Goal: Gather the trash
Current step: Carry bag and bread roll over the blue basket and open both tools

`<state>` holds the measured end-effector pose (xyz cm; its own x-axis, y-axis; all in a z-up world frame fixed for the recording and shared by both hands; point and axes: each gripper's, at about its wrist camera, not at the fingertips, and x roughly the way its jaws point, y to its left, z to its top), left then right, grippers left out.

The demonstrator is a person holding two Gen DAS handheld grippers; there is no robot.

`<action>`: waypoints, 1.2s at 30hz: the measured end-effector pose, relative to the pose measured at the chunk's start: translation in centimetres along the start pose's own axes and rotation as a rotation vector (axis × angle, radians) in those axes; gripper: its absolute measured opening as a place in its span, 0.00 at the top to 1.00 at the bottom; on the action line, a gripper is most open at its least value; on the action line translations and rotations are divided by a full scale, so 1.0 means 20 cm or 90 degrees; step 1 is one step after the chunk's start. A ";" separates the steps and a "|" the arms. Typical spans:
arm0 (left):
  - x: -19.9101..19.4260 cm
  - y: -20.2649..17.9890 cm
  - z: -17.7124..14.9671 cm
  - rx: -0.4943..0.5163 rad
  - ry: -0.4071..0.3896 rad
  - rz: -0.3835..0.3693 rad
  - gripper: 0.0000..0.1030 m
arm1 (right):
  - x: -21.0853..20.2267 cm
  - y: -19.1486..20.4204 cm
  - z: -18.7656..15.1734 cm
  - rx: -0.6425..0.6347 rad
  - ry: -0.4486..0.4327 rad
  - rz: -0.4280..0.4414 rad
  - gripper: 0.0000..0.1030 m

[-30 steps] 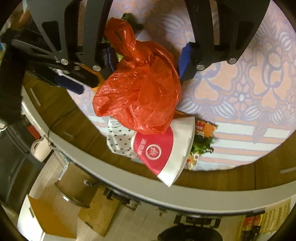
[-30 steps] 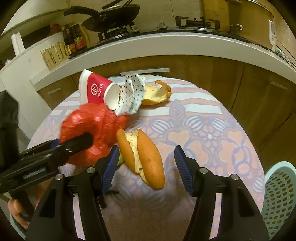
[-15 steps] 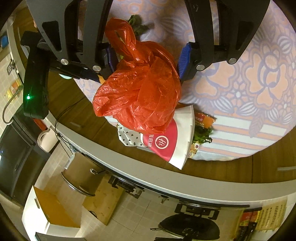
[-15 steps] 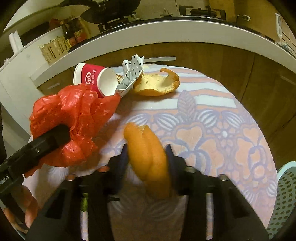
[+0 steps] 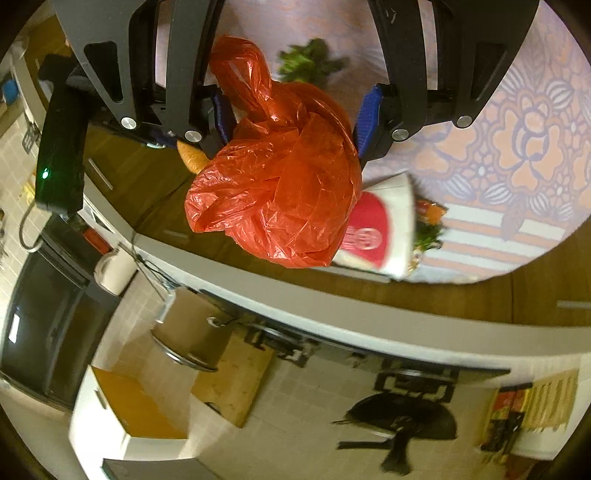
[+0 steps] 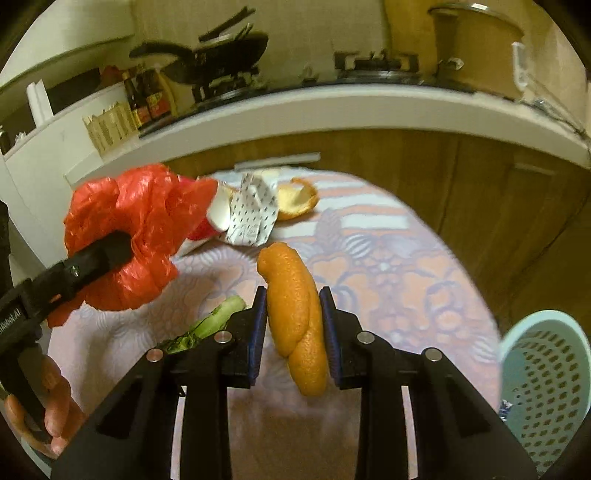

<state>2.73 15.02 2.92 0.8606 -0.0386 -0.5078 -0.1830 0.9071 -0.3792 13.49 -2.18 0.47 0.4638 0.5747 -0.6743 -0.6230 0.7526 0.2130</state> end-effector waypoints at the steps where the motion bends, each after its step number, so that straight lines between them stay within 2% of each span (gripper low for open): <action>1: -0.01 -0.04 0.00 0.006 -0.002 -0.005 0.50 | -0.05 -0.02 0.00 0.003 -0.009 -0.003 0.76; 9: -0.03 -0.32 0.02 0.051 0.000 -0.059 0.50 | -0.33 -0.17 0.00 0.017 -0.062 -0.056 0.76; 20: 0.09 -0.79 -0.05 0.127 0.038 -0.124 0.50 | -0.60 -0.52 -0.09 0.076 -0.086 -0.123 0.76; 28: 0.28 -1.09 -0.20 0.170 0.095 -0.156 0.50 | -0.72 -0.86 -0.25 0.140 -0.069 -0.183 0.76; 36: 0.51 -1.27 -0.34 0.183 0.164 -0.161 0.50 | -0.74 -1.17 -0.46 0.218 -0.018 -0.209 0.75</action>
<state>12.92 -11.29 2.01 0.7090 -0.3433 -0.6160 0.1877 0.9339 -0.3044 15.43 -31.18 -0.98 0.6215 0.2933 -0.7264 -0.1997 0.9559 0.2152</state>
